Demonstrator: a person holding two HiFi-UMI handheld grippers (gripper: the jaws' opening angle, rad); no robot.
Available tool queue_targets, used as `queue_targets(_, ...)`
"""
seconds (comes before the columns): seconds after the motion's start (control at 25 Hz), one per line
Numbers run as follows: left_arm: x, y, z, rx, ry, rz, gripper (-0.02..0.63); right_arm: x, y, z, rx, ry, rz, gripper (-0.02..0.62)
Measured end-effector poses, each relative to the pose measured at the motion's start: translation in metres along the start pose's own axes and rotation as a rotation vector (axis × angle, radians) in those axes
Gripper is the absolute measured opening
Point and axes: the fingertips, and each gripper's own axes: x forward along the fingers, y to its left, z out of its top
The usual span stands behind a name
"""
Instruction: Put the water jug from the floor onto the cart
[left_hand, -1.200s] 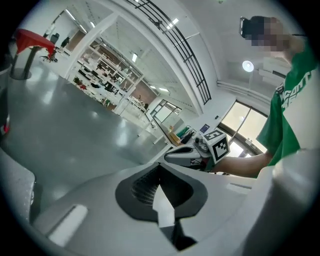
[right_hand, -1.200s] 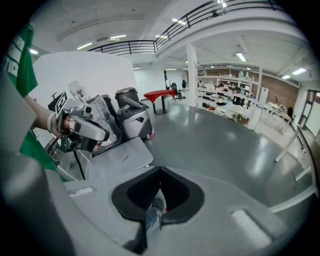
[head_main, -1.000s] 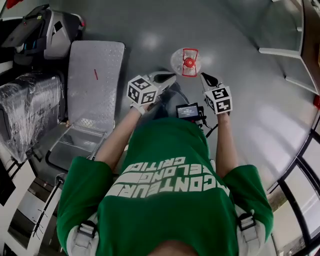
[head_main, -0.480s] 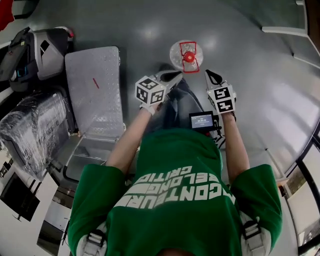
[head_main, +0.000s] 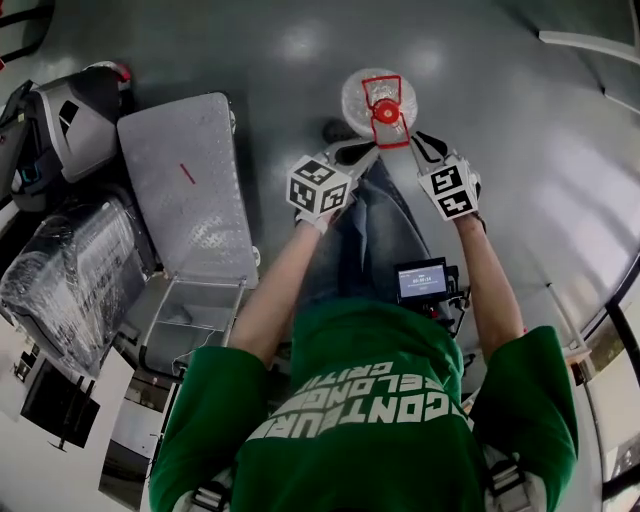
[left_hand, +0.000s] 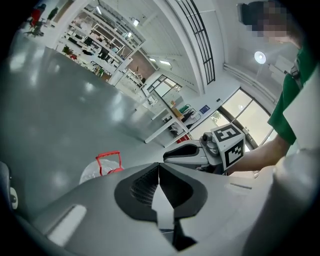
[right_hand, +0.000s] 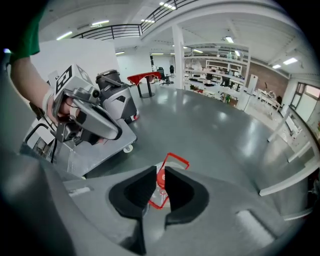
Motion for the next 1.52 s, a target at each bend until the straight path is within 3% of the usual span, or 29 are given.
queue_targets(0.48, 0.068, 0.075, -0.042, 0.207, 0.184, -0.009, 0.201, 0.107, 0.0, -0.051, -0.205, 0.103, 0.213, 0.181)
queue_targets(0.64, 0.09, 0.098, -0.055, 0.364, 0.203, -0.009, 0.224, 0.131, -0.005, -0.074, -0.333, 0.132, 0.227, 0.203)
queue_targets(0.92, 0.11, 0.122, -0.077, 0.561, 0.234, -0.048, 0.269, 0.155, -0.014, -0.091, -0.359, 0.09, 0.27, 0.229)
queue_targets(1.2, 0.128, 0.134, -0.099, 0.828, 0.295, -0.058, 0.287, 0.165, -0.021, -0.102, -0.529, 0.049, 0.261, 0.256)
queue_targets(1.52, 0.14, 0.152, -0.117, 0.87, 0.32, -0.055, 0.275, 0.181, -0.008, -0.1, -0.57, 0.01, 0.296, 0.239)
